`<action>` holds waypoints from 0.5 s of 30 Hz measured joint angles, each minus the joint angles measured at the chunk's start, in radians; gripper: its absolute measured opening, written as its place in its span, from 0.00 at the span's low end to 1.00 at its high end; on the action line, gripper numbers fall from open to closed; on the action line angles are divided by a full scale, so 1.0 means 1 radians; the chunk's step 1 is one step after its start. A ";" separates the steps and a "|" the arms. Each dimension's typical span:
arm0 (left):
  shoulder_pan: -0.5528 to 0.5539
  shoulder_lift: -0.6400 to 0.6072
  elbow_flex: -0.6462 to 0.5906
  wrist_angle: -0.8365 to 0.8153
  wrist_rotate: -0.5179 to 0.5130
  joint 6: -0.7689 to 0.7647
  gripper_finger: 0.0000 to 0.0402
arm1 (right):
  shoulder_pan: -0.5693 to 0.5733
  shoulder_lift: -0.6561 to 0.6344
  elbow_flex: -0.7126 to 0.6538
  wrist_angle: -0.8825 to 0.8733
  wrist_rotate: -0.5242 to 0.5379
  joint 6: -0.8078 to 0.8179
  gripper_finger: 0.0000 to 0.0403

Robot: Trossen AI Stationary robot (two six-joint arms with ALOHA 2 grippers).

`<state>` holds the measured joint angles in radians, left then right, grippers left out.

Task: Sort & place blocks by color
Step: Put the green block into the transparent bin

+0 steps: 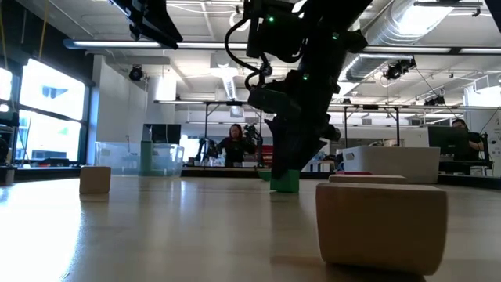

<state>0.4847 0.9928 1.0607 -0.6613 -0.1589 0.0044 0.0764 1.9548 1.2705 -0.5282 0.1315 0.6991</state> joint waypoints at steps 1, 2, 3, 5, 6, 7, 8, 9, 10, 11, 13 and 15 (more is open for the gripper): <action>0.000 0.000 0.000 0.000 0.000 0.000 0.48 | -0.002 0.002 0.000 0.002 -0.004 0.000 0.25; 0.000 0.000 0.000 0.000 0.000 0.000 0.48 | -0.005 0.002 0.001 0.004 -0.009 0.001 0.25; 0.000 0.000 0.000 0.000 0.000 0.000 0.48 | -0.005 0.002 0.001 0.006 -0.018 0.002 0.25; 0.000 0.000 0.000 0.000 0.000 0.000 0.48 | -0.011 0.000 0.001 0.020 -0.042 0.004 0.25; 0.000 0.000 0.000 0.000 0.000 0.000 0.48 | -0.012 0.000 0.001 0.028 -0.051 0.004 0.25; 0.000 0.000 0.000 0.000 0.000 0.000 0.48 | -0.012 0.000 0.008 0.024 -0.054 0.003 0.25; 0.000 0.000 0.000 0.000 0.000 -0.001 0.48 | -0.013 0.000 0.018 0.015 -0.054 -0.002 0.25; 0.000 0.000 0.000 0.000 0.000 -0.001 0.48 | -0.011 -0.001 0.029 0.010 -0.051 -0.013 0.25; 0.000 0.000 0.000 0.000 0.000 -0.001 0.48 | -0.011 -0.005 0.043 0.011 -0.040 -0.023 0.25; 0.000 0.000 0.000 0.000 0.000 -0.001 0.48 | -0.011 -0.013 0.058 0.013 -0.029 -0.027 0.25; 0.000 0.000 0.000 0.001 0.001 -0.002 0.48 | -0.011 -0.029 0.088 0.015 -0.007 -0.045 0.25; 0.000 0.000 0.000 0.000 0.020 -0.014 0.48 | -0.011 -0.032 0.117 0.013 0.024 -0.055 0.25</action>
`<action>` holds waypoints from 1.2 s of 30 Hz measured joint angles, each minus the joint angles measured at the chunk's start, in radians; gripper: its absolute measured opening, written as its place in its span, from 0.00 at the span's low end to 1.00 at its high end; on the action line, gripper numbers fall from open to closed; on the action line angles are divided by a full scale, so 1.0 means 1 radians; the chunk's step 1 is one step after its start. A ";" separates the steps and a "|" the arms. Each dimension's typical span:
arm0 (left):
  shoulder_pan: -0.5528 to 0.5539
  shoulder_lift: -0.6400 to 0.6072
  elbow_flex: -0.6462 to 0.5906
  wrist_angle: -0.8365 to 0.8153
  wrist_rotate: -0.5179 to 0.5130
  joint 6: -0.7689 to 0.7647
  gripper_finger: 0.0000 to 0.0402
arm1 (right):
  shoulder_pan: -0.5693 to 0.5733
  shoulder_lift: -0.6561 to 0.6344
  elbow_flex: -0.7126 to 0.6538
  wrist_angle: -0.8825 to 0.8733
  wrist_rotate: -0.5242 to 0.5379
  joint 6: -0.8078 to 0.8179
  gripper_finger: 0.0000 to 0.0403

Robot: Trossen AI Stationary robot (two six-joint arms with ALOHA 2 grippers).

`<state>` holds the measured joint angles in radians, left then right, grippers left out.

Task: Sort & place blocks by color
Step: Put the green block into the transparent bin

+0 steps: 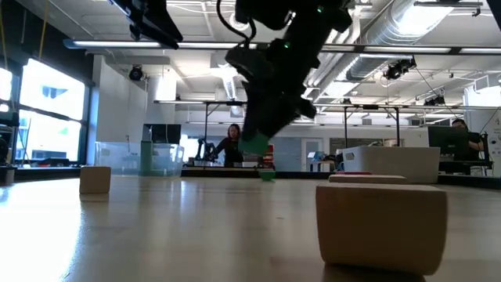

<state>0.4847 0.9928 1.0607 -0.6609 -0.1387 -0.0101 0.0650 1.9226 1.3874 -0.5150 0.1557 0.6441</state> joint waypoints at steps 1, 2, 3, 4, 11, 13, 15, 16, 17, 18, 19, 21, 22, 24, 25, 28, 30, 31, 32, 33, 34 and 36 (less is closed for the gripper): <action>0.000 0.000 0.000 0.001 0.016 -0.013 0.48 | 0.000 -0.001 0.015 -0.001 0.014 -0.008 0.25; 0.003 0.000 0.000 0.002 0.035 -0.025 0.48 | 0.000 -0.003 0.032 -0.002 0.030 -0.017 0.25; 0.010 0.000 0.000 0.003 0.060 -0.036 0.48 | 0.000 -0.005 0.052 0.000 0.043 -0.025 0.25; 0.018 0.000 0.000 0.005 0.090 -0.050 0.48 | 0.000 -0.006 0.074 0.001 0.057 -0.038 0.25; 0.120 0.000 0.000 0.029 0.367 -0.165 0.48 | 0.000 -0.006 0.241 -0.047 0.137 -0.180 0.25; 0.156 0.000 0.000 0.047 0.458 -0.209 0.48 | 0.000 -0.006 0.301 -0.089 0.160 -0.231 0.25; 0.192 0.000 0.000 0.076 0.556 -0.260 0.48 | 0.000 -0.006 0.359 -0.127 0.185 -0.272 0.25; 0.208 0.000 0.000 0.095 0.611 -0.288 0.48 | 0.000 -0.006 0.389 -0.149 0.194 -0.289 0.25; 0.224 0.000 0.000 0.118 0.666 -0.317 0.48 | 0.000 -0.006 0.418 -0.168 0.204 -0.309 0.25; 0.239 0.000 0.000 0.144 0.719 -0.346 0.48 | 0.000 -0.006 0.446 -0.180 0.212 -0.328 0.25; 0.251 0.000 0.000 0.173 0.772 -0.377 0.48 | 0.000 -0.006 0.472 -0.186 0.217 -0.347 0.25; 0.276 0.000 0.000 0.234 0.873 -0.443 0.48 | 0.000 -0.007 0.518 -0.194 0.221 -0.391 0.25; 0.288 0.000 0.001 0.266 0.919 -0.477 0.48 | 0.000 -0.007 0.542 -0.203 0.221 -0.413 0.25; 0.309 0.000 0.001 0.327 1.001 -0.548 0.48 | 0.000 -0.007 0.583 -0.206 0.220 -0.457 0.25; 0.319 0.000 0.001 0.357 1.037 -0.581 0.48 | 0.000 -0.007 0.603 -0.207 0.219 -0.477 0.25; 0.339 0.000 0.001 0.436 1.123 -0.671 0.48 | 0.000 -0.007 0.659 -0.207 0.211 -0.536 0.25; 0.344 0.000 0.001 0.477 1.152 -0.714 0.48 | 0.001 -0.007 0.697 -0.207 0.206 -0.574 0.25; 0.346 0.000 0.001 0.494 1.161 -0.731 0.48 | 0.003 -0.007 0.716 -0.205 0.199 -0.595 0.25; 0.346 0.000 0.001 0.509 1.168 -0.745 0.48 | 0.003 -0.007 0.735 -0.204 0.186 -0.617 0.25; 0.346 0.000 0.001 0.521 1.176 -0.764 0.48 | 0.003 -0.007 0.756 -0.204 0.168 -0.641 0.25; 0.346 0.000 0.001 0.531 1.182 -0.782 0.48 | 0.003 -0.007 0.777 -0.202 0.150 -0.664 0.25; 0.346 0.000 0.001 0.550 1.189 -0.811 0.48 | 0.003 -0.007 0.816 -0.187 0.112 -0.710 0.25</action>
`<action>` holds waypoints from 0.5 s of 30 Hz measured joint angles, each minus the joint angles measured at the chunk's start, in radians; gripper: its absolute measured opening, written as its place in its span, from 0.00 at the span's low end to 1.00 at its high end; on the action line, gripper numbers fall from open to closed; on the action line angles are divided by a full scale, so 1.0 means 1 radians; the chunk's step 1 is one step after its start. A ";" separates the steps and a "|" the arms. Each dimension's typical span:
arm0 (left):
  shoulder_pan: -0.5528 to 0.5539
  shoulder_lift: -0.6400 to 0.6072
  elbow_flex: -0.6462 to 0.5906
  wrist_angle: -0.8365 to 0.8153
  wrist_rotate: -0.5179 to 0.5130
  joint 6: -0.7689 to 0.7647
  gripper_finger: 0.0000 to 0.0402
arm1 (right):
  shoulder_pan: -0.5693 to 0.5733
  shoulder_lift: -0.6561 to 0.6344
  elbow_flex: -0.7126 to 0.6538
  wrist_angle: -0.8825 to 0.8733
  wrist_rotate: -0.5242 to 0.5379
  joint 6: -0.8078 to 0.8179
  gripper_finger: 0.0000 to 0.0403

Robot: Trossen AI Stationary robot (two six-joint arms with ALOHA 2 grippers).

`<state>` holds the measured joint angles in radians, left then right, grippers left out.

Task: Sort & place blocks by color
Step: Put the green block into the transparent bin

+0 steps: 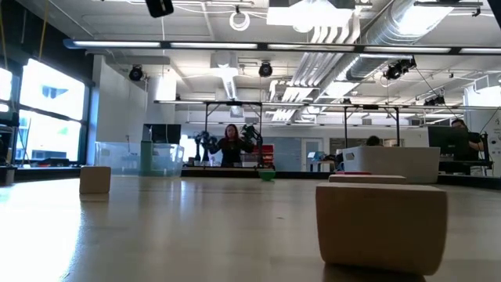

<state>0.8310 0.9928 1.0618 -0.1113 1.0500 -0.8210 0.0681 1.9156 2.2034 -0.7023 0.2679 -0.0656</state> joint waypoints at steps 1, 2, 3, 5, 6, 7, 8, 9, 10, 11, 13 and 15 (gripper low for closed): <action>0.000 0.000 0.000 0.009 0.002 -0.014 0.48 | 0.000 0.000 0.019 0.006 -0.014 -0.025 0.25; 0.000 0.000 0.000 0.015 0.002 -0.027 0.48 | 0.000 0.000 0.034 0.013 -0.023 -0.049 0.25; 0.000 0.000 0.000 0.020 0.002 -0.042 0.48 | 0.000 0.000 0.048 0.024 -0.036 -0.076 0.25; 0.000 0.000 0.000 0.045 0.002 -0.085 0.48 | 0.000 0.000 0.072 0.040 -0.057 -0.125 0.25; -0.003 0.000 0.000 0.063 0.002 -0.108 0.48 | 0.000 0.000 0.084 0.043 -0.067 -0.145 0.25; -0.006 0.000 0.000 0.083 0.002 -0.130 0.48 | -0.001 0.000 0.092 0.050 -0.074 -0.165 0.25; -0.010 0.000 0.000 0.107 0.002 -0.151 0.48 | -0.002 0.000 0.096 0.063 -0.085 -0.182 0.25; -0.016 0.000 0.000 0.132 0.001 -0.171 0.48 | -0.003 -0.001 0.098 0.076 -0.086 -0.203 0.25; -0.022 0.000 0.000 0.158 -0.001 -0.192 0.48 | -0.003 -0.001 0.101 0.085 -0.086 -0.225 0.25; -0.028 0.000 0.000 0.187 -0.003 -0.212 0.48 | -0.003 -0.001 0.101 0.099 -0.087 -0.251 0.25; -0.040 0.000 0.000 0.240 -0.010 -0.249 0.48 | -0.003 -0.001 0.101 0.132 -0.088 -0.300 0.25; -0.050 0.000 0.000 0.287 -0.026 -0.281 0.48 | -0.006 -0.001 0.102 0.160 -0.089 -0.336 0.25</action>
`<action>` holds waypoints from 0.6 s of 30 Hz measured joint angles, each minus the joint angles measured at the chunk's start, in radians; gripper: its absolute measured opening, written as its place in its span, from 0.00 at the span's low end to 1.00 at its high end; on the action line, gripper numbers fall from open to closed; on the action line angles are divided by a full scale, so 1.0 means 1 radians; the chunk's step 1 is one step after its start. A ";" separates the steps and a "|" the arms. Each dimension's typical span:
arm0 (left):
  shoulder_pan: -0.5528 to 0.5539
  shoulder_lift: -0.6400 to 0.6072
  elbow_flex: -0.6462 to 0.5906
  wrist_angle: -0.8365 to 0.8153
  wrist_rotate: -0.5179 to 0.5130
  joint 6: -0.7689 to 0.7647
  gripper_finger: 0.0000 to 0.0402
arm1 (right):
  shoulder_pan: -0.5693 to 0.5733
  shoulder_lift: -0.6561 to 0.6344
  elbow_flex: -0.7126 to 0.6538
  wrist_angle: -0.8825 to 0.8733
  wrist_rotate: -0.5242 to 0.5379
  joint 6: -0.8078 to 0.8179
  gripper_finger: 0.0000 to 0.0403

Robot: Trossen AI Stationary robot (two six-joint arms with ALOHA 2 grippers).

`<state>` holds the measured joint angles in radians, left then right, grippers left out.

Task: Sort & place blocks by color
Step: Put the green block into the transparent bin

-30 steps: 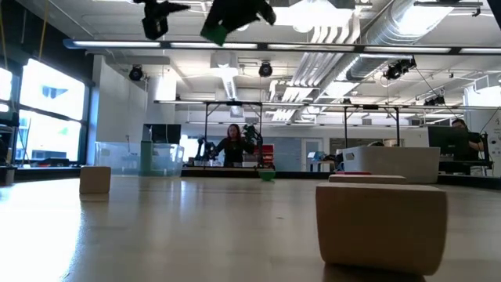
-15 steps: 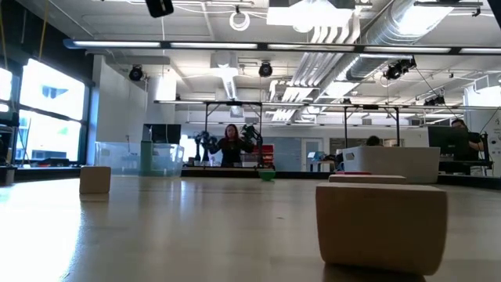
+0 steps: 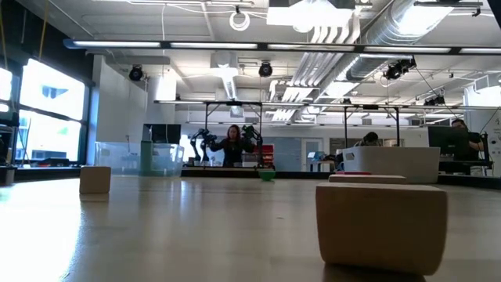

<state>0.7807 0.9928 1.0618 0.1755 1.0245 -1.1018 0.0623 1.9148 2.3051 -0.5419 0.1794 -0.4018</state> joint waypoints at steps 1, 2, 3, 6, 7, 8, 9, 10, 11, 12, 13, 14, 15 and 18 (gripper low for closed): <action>-0.006 0.000 0.000 0.018 -0.012 -0.016 0.48 | -0.003 0.000 0.000 0.011 -0.003 -0.014 0.25; -0.011 0.000 0.000 0.033 -0.024 -0.029 0.48 | -0.005 0.000 0.000 0.023 -0.012 -0.023 0.25; -0.016 0.000 0.000 0.046 -0.035 -0.038 0.48 | -0.008 0.000 0.000 0.038 -0.025 -0.027 0.25; -0.026 0.000 0.000 0.068 -0.055 -0.049 0.48 | -0.020 0.000 0.000 0.080 -0.070 -0.037 0.25; -0.029 0.000 0.000 0.069 -0.058 -0.049 0.48 | -0.024 0.000 0.000 0.088 -0.079 -0.037 0.25; -0.032 0.000 0.000 0.068 -0.064 -0.050 0.48 | -0.028 0.000 0.000 0.095 -0.082 -0.038 0.25; -0.035 0.002 0.000 0.069 -0.067 -0.050 0.48 | -0.031 0.000 0.000 0.099 -0.083 -0.042 0.25; -0.039 0.005 0.000 0.073 -0.068 -0.050 0.48 | -0.036 0.000 0.000 0.099 -0.083 -0.044 0.25; -0.043 0.009 0.000 0.077 -0.069 -0.051 0.48 | -0.040 0.000 0.000 0.099 -0.083 -0.044 0.25; -0.047 0.013 0.000 0.081 -0.071 -0.052 0.48 | -0.045 0.000 0.000 0.098 -0.084 -0.044 0.25; -0.051 0.017 0.000 0.088 -0.074 -0.058 0.48 | -0.050 0.000 0.000 0.099 -0.087 -0.044 0.25; -0.055 0.021 0.000 0.097 -0.077 -0.068 0.48 | -0.055 0.001 0.000 0.099 -0.092 -0.044 0.25; -0.058 0.026 0.000 0.113 -0.079 -0.074 0.48 | -0.058 0.001 0.000 0.101 -0.101 -0.044 0.25; -0.069 0.045 0.000 0.163 -0.082 -0.074 0.48 | -0.064 0.001 0.001 0.104 -0.100 -0.044 0.25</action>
<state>0.7121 1.0381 1.0618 0.3383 0.9428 -1.1759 -0.0017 1.9160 2.3063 -0.4374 0.0789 -0.4461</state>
